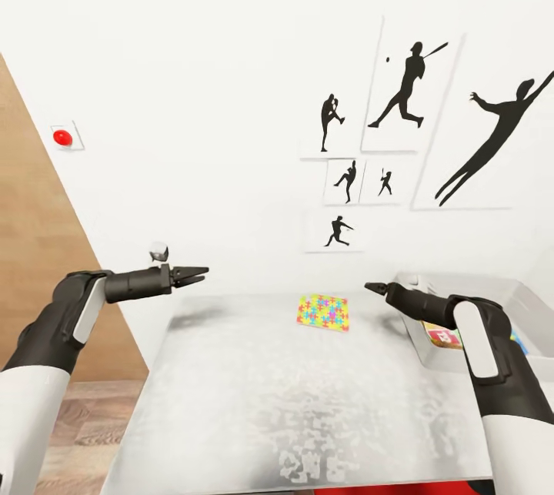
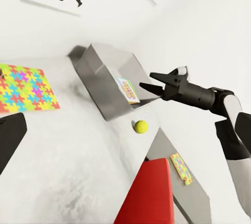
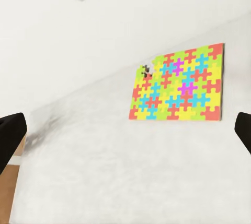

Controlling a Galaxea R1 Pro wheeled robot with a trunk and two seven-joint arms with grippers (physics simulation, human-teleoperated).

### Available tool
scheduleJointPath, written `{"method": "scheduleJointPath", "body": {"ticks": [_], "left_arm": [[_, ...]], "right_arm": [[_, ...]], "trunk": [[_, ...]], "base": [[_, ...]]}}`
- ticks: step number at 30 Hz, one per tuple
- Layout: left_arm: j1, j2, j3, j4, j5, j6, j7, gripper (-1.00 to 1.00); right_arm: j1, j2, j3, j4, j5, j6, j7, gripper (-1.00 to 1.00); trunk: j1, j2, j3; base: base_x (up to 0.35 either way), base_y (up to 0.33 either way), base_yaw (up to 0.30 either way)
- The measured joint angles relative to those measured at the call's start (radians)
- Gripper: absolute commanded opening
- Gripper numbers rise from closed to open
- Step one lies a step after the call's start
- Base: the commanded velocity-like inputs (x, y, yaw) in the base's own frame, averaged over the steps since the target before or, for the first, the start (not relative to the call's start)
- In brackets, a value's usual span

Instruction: Put all the toys in the child's room - the three board games (two on the bed and one on the table), the two jigsaw puzzles on the table, and the tennis ball on the table - inside the toy box on the table in the child's room.

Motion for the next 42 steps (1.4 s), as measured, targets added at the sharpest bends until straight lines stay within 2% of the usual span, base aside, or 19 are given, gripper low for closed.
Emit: {"method": "scheduleJointPath", "body": {"ticks": [13, 28, 42], "left_arm": [[0.017, 0.006, -0.015, 0.001, -0.002, -0.005, -0.005, 1.00], [0.040, 0.005, -0.015, -0.001, -0.008, -0.011, -0.035, 1.00], [0.042, 0.007, -0.009, -0.001, -0.007, -0.012, -0.043, 1.00]], "right_arm": [[0.001, -0.001, 0.001, 0.015, 0.002, 0.000, -0.002, 1.00], [0.004, -0.002, 0.001, 0.017, 0.004, -0.002, -0.009, 1.00], [0.004, -0.003, 0.001, 0.017, 0.003, 0.000, -0.026, 1.00]], "trunk": [[0.000, 0.000, 0.000], [0.000, 0.000, 0.000], [0.000, 0.000, 0.000]], "base": [[0.000, 0.000, 0.000], [0.003, 0.000, 0.000], [0.095, 0.016, 0.000]]}}
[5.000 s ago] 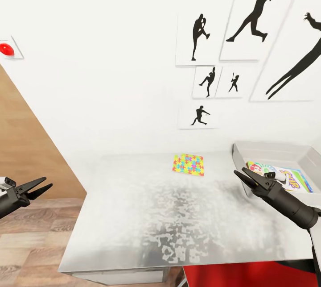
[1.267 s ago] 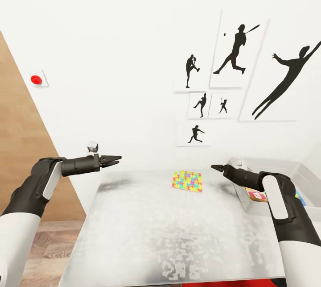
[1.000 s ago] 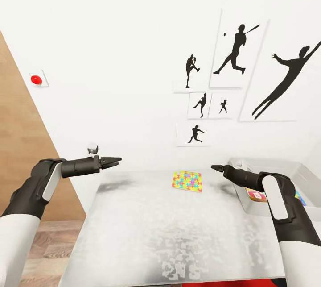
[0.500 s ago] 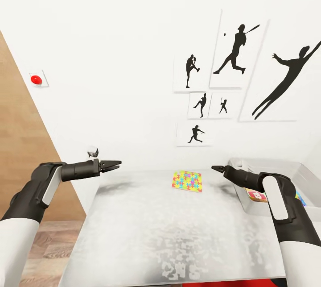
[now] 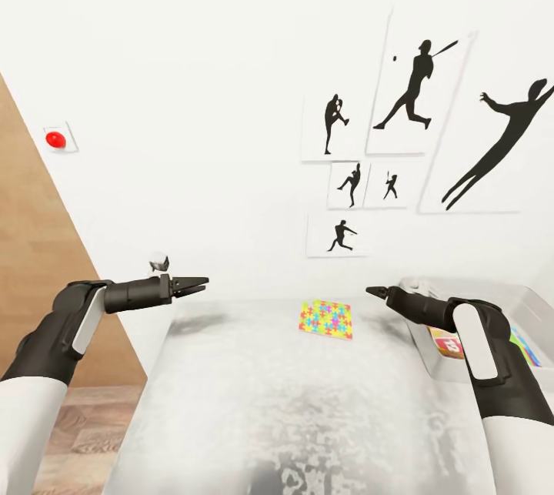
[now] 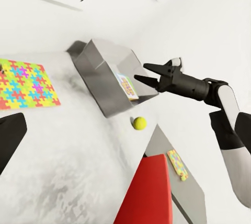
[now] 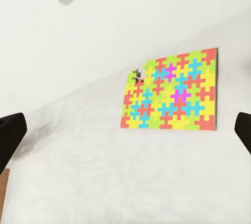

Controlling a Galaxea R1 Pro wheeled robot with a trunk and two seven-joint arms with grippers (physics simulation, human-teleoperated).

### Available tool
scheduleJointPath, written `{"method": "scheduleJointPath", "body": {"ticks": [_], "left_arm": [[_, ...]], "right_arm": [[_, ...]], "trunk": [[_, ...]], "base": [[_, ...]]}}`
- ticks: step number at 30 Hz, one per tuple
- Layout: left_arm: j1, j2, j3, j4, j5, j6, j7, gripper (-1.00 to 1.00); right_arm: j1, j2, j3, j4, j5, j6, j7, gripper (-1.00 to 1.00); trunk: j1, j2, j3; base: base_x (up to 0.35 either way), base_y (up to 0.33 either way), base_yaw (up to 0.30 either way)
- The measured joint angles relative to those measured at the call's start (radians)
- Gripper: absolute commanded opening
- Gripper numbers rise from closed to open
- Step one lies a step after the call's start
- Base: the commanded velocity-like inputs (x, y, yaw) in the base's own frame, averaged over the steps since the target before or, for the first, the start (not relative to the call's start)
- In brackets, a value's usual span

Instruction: Put all the toys in the child's room - the three board games (two on the bed and one on the table), the two jigsaw puzzles on the table, and the tennis ball on the table - inside the toy box on the table in the child's room.

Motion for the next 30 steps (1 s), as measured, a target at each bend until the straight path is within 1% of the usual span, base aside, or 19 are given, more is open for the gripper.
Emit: {"method": "scheduleJointPath", "body": {"ticks": [14, 16, 18, 19, 20, 22, 23, 24, 25, 26, 27, 28, 29, 30], "left_arm": [[0.000, 0.001, 0.000, -0.002, 0.002, 0.001, -0.001, 1.00], [0.000, 0.001, 0.000, -0.005, 0.004, 0.002, -0.001, 1.00], [0.000, 0.000, 0.000, -0.008, 0.006, 0.002, -0.002, 1.00], [0.000, 0.000, 0.000, -0.009, 0.006, 0.003, -0.002, 1.00], [0.000, 0.000, 0.000, -0.010, 0.007, 0.003, -0.003, 1.00], [0.000, -0.001, -0.001, -0.011, 0.007, 0.004, -0.003, 1.00], [0.000, -0.002, -0.001, -0.012, 0.008, 0.004, -0.003, 1.00], [0.000, -0.002, -0.002, -0.013, 0.008, 0.005, -0.004, 1.00], [0.000, -0.003, -0.002, -0.014, 0.008, 0.005, -0.004, 1.00], [0.000, -0.003, -0.001, -0.015, 0.009, 0.006, -0.004, 1.00], [0.000, -0.003, 0.000, -0.015, 0.009, 0.006, -0.004, 1.00], [0.000, -0.004, 0.001, -0.015, 0.009, 0.007, -0.004, 1.00], [0.000, -0.004, 0.001, -0.016, 0.009, 0.007, -0.004, 1.00], [-0.001, -0.005, 0.001, -0.016, 0.009, 0.008, -0.004, 1.00]], "right_arm": [[0.000, -0.007, 0.000, 0.021, 0.001, -0.004, -0.003, 1.00], [-0.002, -0.004, -0.001, 0.038, 0.003, -0.005, -0.014, 1.00], [-0.008, 0.000, -0.002, 0.065, 0.006, -0.006, -0.042, 1.00], [-0.013, 0.003, 0.001, 0.079, 0.010, -0.007, -0.074, 1.00], [-0.018, 0.007, 0.013, 0.088, 0.014, -0.007, -0.119, 1.00], [-0.030, 0.014, 0.036, 0.094, 0.018, -0.007, -0.174, 1.00], [-0.058, 0.029, 0.067, 0.102, 0.014, -0.004, -0.247, 1.00], [-0.076, 0.038, 0.084, 0.106, 0.015, -0.002, -0.286, 1.00], [-0.112, 0.056, 0.115, 0.118, 0.011, 0.000, -0.358, 1.00], [-0.133, 0.066, 0.131, 0.130, 0.014, 0.002, -0.394, 1.00], [-0.172, 0.085, 0.157, 0.163, 0.011, 0.001, -0.457, 1.00], [-0.216, 0.108, 0.178, 0.214, 0.010, 0.001, -0.513, 1.00], [-0.241, 0.120, 0.186, 0.245, 0.013, 0.002, -0.538, 1.00], [-0.290, 0.143, 0.197, 0.317, 0.011, 0.001, -0.577, 1.00]], "trunk": [[0.000, 0.000, 0.000], [0.000, 0.000, 0.000], [0.000, 0.000, 0.000], [0.000, 0.000, 0.000], [0.000, 0.000, 0.000], [0.000, 0.000, 0.000], [0.000, 0.000, 0.000], [0.000, 0.000, 0.000], [0.000, 0.000, 0.000], [0.000, 0.000, 0.000], [0.000, 0.000, 0.000], [0.000, 0.000, 0.000], [0.000, 0.000, 0.000], [0.000, 0.000, 0.000]], "base": [[0.001, 0.000, 0.000], [0.000, 0.000, 0.000], [0.000, 0.000, 0.000], [0.000, 0.000, 0.000], [0.000, 0.000, 0.000], [0.000, 0.000, 0.000], [0.000, 0.000, 0.000], [0.000, 0.000, 0.000], [0.000, 0.000, 0.000], [0.000, 0.000, 0.000], [0.000, 0.000, 0.000], [0.000, 0.000, 0.000], [0.000, 0.000, 0.000], [0.000, 0.000, 0.000]]}}
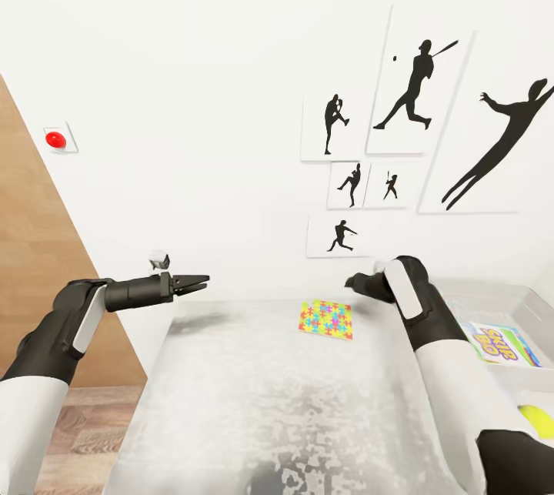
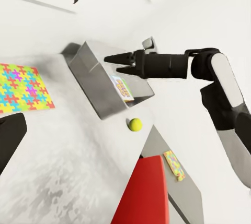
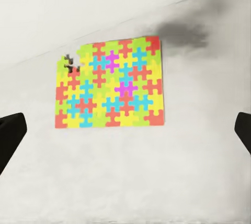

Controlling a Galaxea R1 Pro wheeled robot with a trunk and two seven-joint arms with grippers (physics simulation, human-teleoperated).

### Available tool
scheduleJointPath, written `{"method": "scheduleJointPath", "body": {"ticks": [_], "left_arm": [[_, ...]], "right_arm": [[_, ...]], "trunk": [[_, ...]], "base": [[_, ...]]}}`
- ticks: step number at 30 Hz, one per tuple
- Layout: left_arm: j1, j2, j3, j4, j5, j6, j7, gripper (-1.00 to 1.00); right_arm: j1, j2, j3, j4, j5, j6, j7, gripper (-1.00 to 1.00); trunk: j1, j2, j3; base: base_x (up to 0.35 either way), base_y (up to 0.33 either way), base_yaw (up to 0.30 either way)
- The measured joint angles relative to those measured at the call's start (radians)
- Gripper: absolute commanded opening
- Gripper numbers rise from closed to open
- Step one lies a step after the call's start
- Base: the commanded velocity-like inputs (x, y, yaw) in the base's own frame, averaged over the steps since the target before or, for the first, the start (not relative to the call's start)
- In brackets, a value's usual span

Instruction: Put all the toys in the child's room - the three board games (two on the bed and one on the table), the two jigsaw puzzles on the table, and the tennis ball on the table - inside the toy box on the table in the child's room.

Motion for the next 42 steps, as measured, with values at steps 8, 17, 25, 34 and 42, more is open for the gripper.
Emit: {"method": "scheduleJointPath", "body": {"ticks": [8, 17, 25, 34, 42], "left_arm": [[-0.014, -0.007, -0.002, -0.002, 0.001, 0.005, 0.002, 1.00], [-0.019, -0.034, -0.003, 0.004, -0.002, 0.007, 0.004, 1.00], [-0.020, -0.098, -0.018, 0.006, -0.009, 0.006, 0.011, 1.00], [-0.020, -0.121, -0.078, 0.005, -0.011, 0.006, 0.012, 1.00], [-0.021, -0.126, -0.084, -0.024, -0.005, 0.007, 0.012, 1.00]], "right_arm": [[-0.194, 0.055, 0.022, 0.359, 0.010, -0.055, -0.067, 1.00], [-0.218, 0.060, 0.024, 0.368, 0.011, -0.073, -0.073, 1.00], [-0.220, 0.054, 0.029, 0.365, 0.013, -0.077, -0.078, 1.00], [-0.220, 0.044, 0.054, 0.366, 0.014, -0.083, -0.078, 1.00], [-0.225, 0.042, 0.056, 0.366, 0.014, -0.104, -0.077, 1.00]], "trunk": [[0.000, 0.000, 0.000], [0.000, 0.000, -0.003], [0.000, 0.000, -0.015], [0.000, 0.000, -0.029], [0.000, 0.000, -0.042]], "base": [[0.000, 0.000, 0.000], [0.000, 0.000, 0.000], [0.000, 0.000, 0.000], [0.000, 0.000, 0.000], [0.000, 0.000, 0.000]]}}
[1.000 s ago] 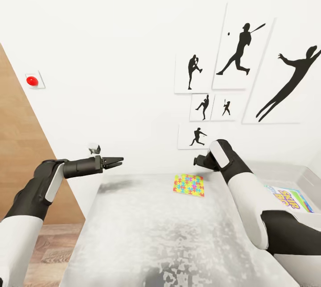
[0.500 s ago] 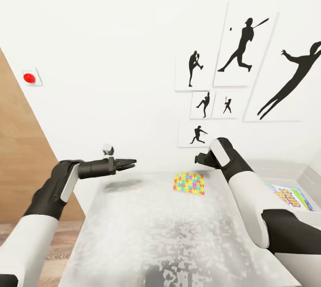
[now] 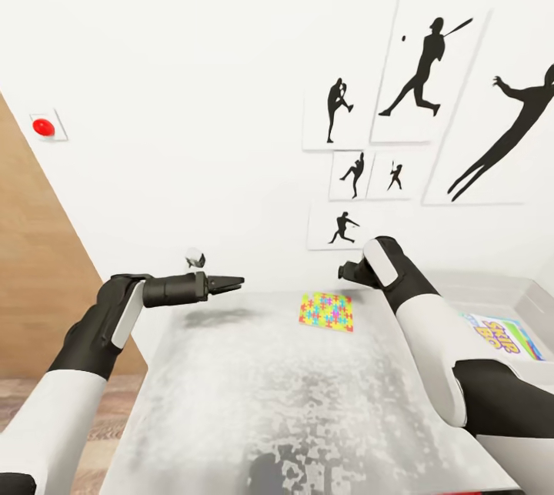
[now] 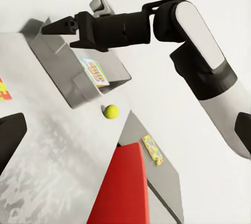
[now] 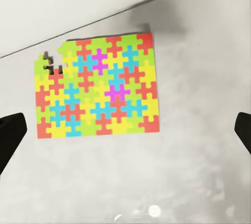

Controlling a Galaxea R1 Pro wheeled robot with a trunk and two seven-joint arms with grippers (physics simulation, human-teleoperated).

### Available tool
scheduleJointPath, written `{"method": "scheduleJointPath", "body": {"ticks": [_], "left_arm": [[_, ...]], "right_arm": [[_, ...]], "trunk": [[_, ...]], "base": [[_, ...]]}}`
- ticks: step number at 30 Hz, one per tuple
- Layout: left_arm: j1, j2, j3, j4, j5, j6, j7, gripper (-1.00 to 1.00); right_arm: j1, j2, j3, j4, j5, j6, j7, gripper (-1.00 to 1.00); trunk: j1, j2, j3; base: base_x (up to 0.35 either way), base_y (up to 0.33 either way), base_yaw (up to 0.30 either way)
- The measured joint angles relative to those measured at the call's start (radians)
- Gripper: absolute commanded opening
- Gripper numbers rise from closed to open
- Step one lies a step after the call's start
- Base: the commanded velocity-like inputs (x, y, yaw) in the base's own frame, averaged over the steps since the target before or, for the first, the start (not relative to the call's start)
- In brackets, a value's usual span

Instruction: Put all the toys in the child's room - the three board games (two on the bed and one on the table), the two jigsaw puzzles on the table, and the tennis ball on the table - inside the toy box on the table in the child's room.

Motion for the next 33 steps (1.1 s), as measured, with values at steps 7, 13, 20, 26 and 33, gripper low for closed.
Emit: {"method": "scheduleJointPath", "body": {"ticks": [7, 13, 20, 26, 33], "left_arm": [[-0.009, -0.040, -0.013, -0.137, -0.001, 0.000, -0.002, 1.00], [-0.061, -0.054, -0.092, -0.183, -0.004, 0.000, -0.002, 1.00], [-0.113, -0.109, -0.245, -0.248, -0.009, 0.000, -0.001, 1.00], [-0.123, -0.160, -0.311, -0.294, -0.058, 0.000, 0.000, 1.00], [-0.124, -0.163, -0.316, -0.304, -0.075, 0.000, 0.001, 1.00]], "right_arm": [[-0.003, -0.003, 0.000, 0.003, 0.001, -0.041, 0.002, 1.00], [-0.006, -0.005, 0.000, 0.003, 0.001, -0.045, 0.003, 1.00], [-0.008, -0.006, 0.000, 0.003, 0.001, -0.048, 0.003, 1.00], [-0.022, -0.008, 0.001, 0.002, 0.002, -0.049, 0.003, 1.00], [-0.043, -0.040, 0.000, 0.008, 0.003, -0.050, 0.001, 1.00]], "trunk": [[0.000, 0.000, -0.012], [0.000, 0.000, -0.021], [0.000, 0.000, -0.033], [0.000, 0.000, -0.043], [0.000, 0.000, -0.054]], "base": [[0.000, 0.000, 0.000], [0.000, 0.000, 0.000], [0.000, 0.000, 0.000], [0.000, 0.000, 0.000], [0.000, 0.000, 0.000]]}}
